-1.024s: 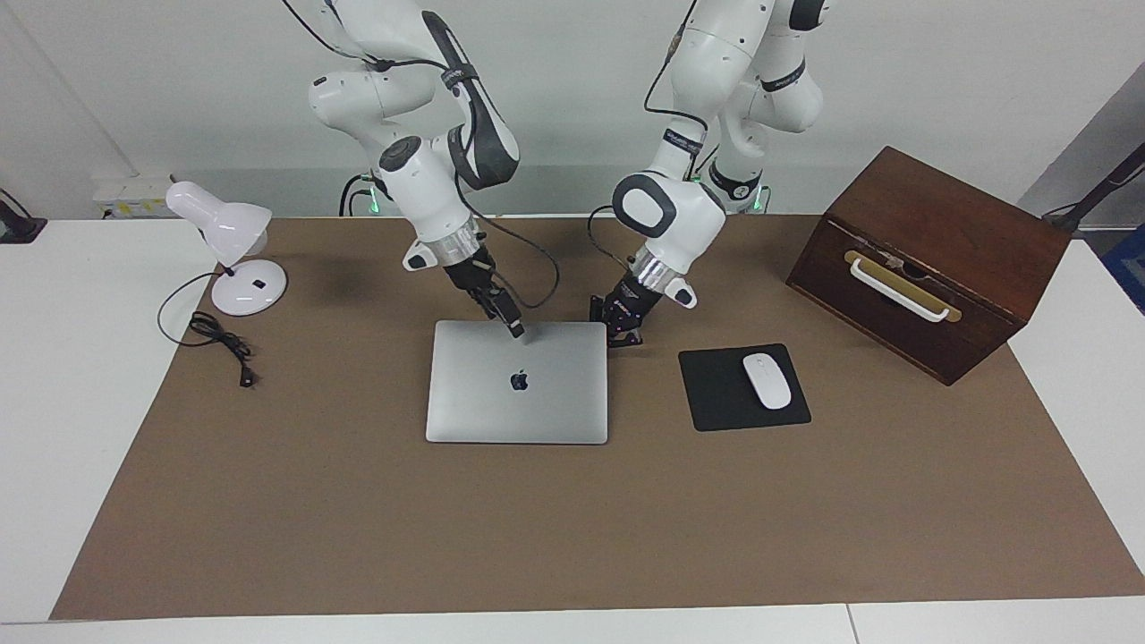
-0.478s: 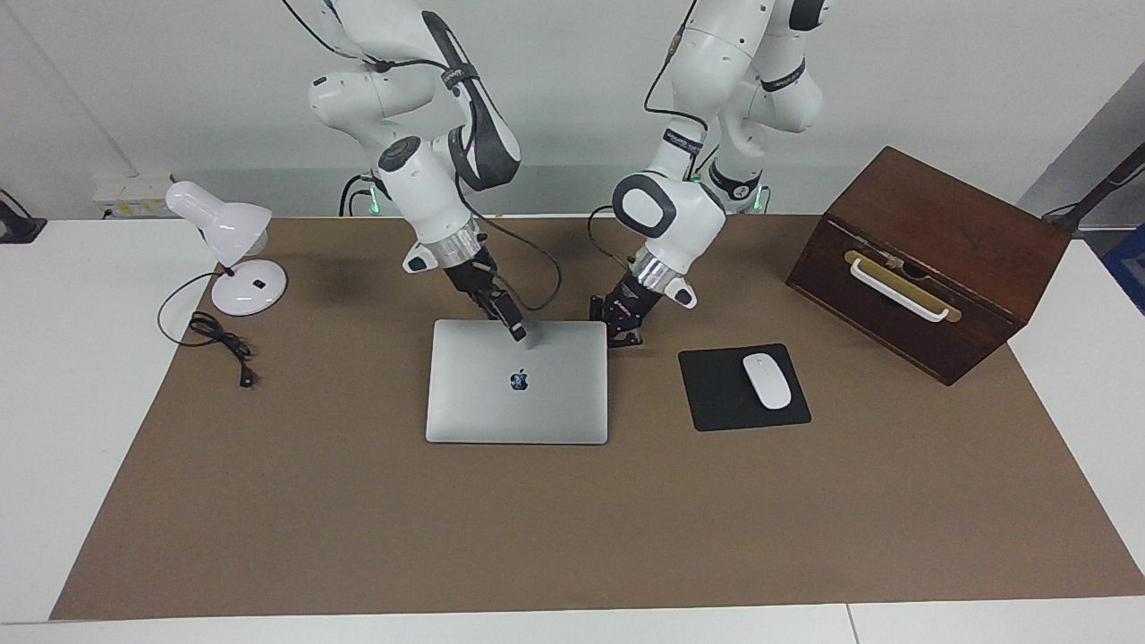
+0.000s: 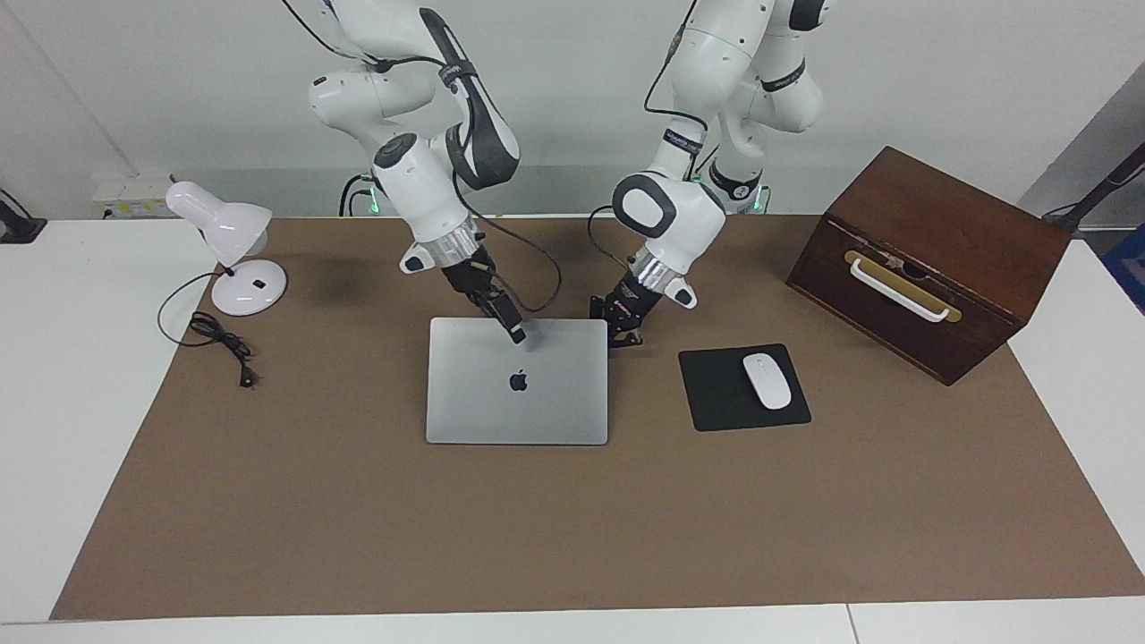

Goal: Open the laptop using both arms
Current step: 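Lift the laptop lid upward and away with the right gripper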

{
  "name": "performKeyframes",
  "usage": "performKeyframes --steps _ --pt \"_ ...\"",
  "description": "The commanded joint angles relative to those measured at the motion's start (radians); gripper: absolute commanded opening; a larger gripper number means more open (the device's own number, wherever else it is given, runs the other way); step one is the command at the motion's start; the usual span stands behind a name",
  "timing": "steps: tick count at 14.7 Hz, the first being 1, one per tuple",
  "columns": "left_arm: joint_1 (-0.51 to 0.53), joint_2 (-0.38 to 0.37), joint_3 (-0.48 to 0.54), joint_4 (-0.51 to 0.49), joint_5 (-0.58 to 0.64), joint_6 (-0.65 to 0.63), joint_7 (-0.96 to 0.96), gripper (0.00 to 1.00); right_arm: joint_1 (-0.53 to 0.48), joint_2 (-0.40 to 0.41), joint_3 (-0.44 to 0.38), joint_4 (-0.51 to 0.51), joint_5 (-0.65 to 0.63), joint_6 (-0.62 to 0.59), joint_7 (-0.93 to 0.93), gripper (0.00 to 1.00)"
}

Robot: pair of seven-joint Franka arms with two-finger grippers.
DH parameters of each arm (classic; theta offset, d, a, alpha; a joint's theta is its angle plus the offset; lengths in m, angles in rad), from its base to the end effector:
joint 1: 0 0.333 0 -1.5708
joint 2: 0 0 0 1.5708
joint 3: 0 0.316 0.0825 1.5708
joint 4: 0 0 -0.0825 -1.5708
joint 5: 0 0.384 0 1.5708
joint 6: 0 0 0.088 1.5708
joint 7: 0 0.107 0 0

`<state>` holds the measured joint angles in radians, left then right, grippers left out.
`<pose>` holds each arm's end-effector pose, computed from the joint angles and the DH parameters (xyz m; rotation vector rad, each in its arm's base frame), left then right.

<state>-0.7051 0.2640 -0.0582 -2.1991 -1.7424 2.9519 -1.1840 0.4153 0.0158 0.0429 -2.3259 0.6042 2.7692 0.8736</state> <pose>0.4316 -0.3225 0.2668 1.2228 2.1419 -0.4893 0.4947 0.2167 0.3729 -2.3406 1.1814 -0.1557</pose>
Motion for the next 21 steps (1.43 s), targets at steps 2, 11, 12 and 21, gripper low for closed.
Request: performKeyframes --steps 2,11,12,21 --pt "-0.005 0.041 0.009 0.021 -0.029 0.023 0.024 0.00 -0.041 0.078 0.005 0.112 0.028 0.009 -0.053 1.00" --pt "-0.004 0.041 0.009 0.022 -0.031 0.023 0.023 0.00 -0.072 0.139 0.005 0.241 0.028 0.012 -0.082 1.00" --pt "-0.002 0.041 0.008 0.022 -0.032 0.023 0.023 0.00 -0.073 0.144 0.005 0.253 0.028 0.012 -0.082 1.00" --pt "-0.002 0.041 0.009 0.022 -0.034 0.021 0.023 0.00 -0.108 0.222 0.006 0.376 0.029 0.021 -0.128 1.00"
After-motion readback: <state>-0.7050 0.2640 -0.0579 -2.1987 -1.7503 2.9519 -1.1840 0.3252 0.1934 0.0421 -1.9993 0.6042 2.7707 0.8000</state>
